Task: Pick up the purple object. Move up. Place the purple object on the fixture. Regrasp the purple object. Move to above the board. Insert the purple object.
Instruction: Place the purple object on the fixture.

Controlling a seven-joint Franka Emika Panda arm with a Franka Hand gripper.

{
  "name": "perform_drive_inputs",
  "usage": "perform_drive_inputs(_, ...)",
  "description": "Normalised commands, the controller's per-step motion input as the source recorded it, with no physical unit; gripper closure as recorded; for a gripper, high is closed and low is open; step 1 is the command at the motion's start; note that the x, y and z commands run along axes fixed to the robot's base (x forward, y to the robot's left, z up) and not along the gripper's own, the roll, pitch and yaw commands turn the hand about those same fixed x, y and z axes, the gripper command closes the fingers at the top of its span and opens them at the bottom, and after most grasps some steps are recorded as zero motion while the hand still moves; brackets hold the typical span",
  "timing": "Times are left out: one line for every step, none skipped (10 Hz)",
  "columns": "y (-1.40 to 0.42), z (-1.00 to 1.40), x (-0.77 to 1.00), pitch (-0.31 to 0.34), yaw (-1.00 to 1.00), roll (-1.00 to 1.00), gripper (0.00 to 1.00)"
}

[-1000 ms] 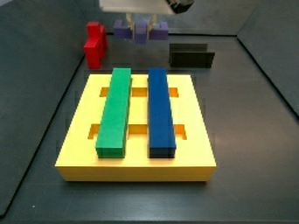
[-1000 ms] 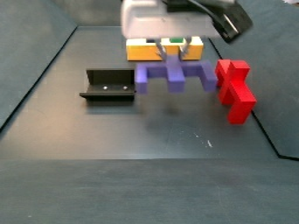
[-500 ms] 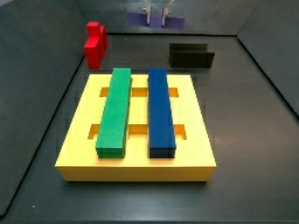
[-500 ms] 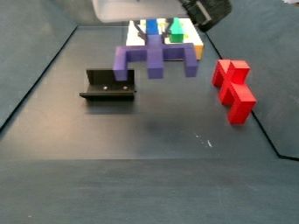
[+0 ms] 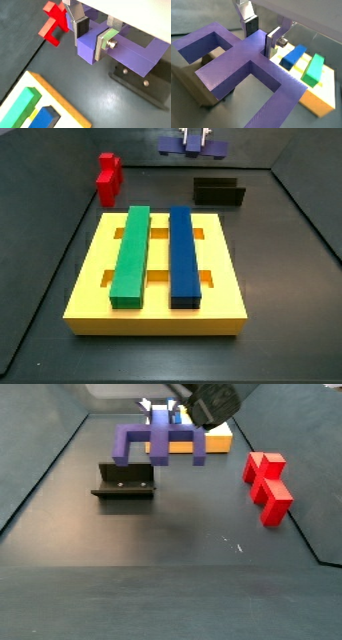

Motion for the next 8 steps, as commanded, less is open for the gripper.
perform_drive_inputs(0.00,0.07,0.85,0.029,-0.09,-0.90,1.00)
perform_drive_inputs(0.03,0.07,0.80,0.006,-0.09,-0.94,1.00)
perform_drive_inputs(0.05,0.01,0.80,0.003,-0.08,-0.89,1.00)
perform_drive_inputs(0.09,0.00,0.76,0.000,-0.08,-0.77,1.00)
perform_drive_inputs(0.11,0.00,0.77,0.011,-0.08,-0.63,1.00)
perform_drive_inputs(0.06,-0.04,0.70,0.000,-0.07,-0.32,1.00)
perform_drive_inputs(0.00,-0.17,0.71,0.051,-0.09,0.00,1.00)
perform_drive_inputs(0.00,-0.29,0.75,0.117,-0.05,0.14,1.00)
